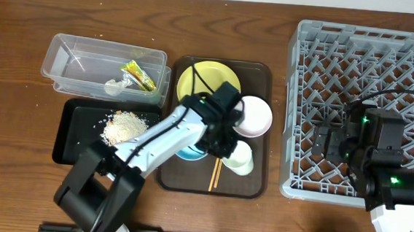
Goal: Sort waste into correct bins and load items into the dishwasher rack
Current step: 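Grasp the white cup with the left gripper and lift it, then hand the white cup from the left gripper to the right gripper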
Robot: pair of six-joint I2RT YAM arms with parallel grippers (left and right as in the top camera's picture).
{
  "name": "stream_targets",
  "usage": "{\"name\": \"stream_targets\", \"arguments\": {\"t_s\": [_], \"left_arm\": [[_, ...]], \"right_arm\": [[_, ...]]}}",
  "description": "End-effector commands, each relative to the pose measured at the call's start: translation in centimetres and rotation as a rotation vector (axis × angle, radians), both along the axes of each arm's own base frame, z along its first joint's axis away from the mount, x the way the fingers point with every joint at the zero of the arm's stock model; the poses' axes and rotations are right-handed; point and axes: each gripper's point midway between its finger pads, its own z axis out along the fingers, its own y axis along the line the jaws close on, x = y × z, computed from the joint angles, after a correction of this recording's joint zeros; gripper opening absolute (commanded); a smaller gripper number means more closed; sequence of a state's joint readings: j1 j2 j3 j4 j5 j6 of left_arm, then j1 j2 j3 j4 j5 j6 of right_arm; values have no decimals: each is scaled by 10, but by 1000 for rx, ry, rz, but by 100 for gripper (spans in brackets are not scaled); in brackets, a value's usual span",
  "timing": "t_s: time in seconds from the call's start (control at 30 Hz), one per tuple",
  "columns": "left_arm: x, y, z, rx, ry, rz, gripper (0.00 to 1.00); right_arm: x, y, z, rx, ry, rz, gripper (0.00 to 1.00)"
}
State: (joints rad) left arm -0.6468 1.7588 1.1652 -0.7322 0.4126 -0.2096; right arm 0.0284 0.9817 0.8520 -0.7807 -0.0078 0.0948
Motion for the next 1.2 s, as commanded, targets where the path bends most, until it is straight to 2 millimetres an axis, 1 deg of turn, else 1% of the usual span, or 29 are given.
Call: {"name": "stream_targets", "arguments": {"t_s": [0.0, 0.07, 0.2, 0.23, 0.3, 0.37, 0.43, 0.5, 0.6, 0.67, 0.73, 0.87, 0.93, 1.03, 1.17], "left_arm": [[17, 14, 26, -37, -64, 61, 6], [28, 22, 41, -68, -99, 105, 6], [59, 44, 74, -150, -165, 296, 6], [68, 48, 83, -196, -173, 343, 6], [86, 48, 102, -323, -167, 419, 6], [101, 45, 117, -443, -149, 464, 6], [115, 42, 131, -563, -117, 500, 6], [120, 30, 148, -710, -62, 465, 6], [113, 10, 172, -896, 14, 320, 6], [105, 0, 180, -966, 80, 250, 6], [97, -6, 182, -999, 138, 207, 6], [79, -16, 187, -1031, 201, 128, 6], [75, -20, 187, -1033, 212, 113, 6], [71, -24, 187, -1031, 219, 101, 6], [65, -29, 189, -1034, 238, 79, 6]], "right_arm": [[4, 3, 10, 7, -28, 7, 99], [7, 2, 12, 4, -42, 3, 99], [20, 2, 23, 2, -111, -1, 99], [24, 2, 28, 9, -138, -6, 99], [33, 7, 38, 44, -192, -6, 99], [39, 23, 46, 109, -229, 62, 99], [38, 50, 54, 194, -252, 208, 99], [31, 79, 58, 284, -257, 374, 99], [18, 109, 59, 400, -233, 553, 99], [8, 127, 59, 463, -224, 683, 99], [3, 139, 57, 500, -218, 769, 99], [7, 154, 48, 529, -214, 858, 99], [13, 159, 49, 544, -236, 892, 99], [19, 167, 59, 582, -307, 966, 99], [19, 177, 81, 625, -424, 1086, 99]]}}
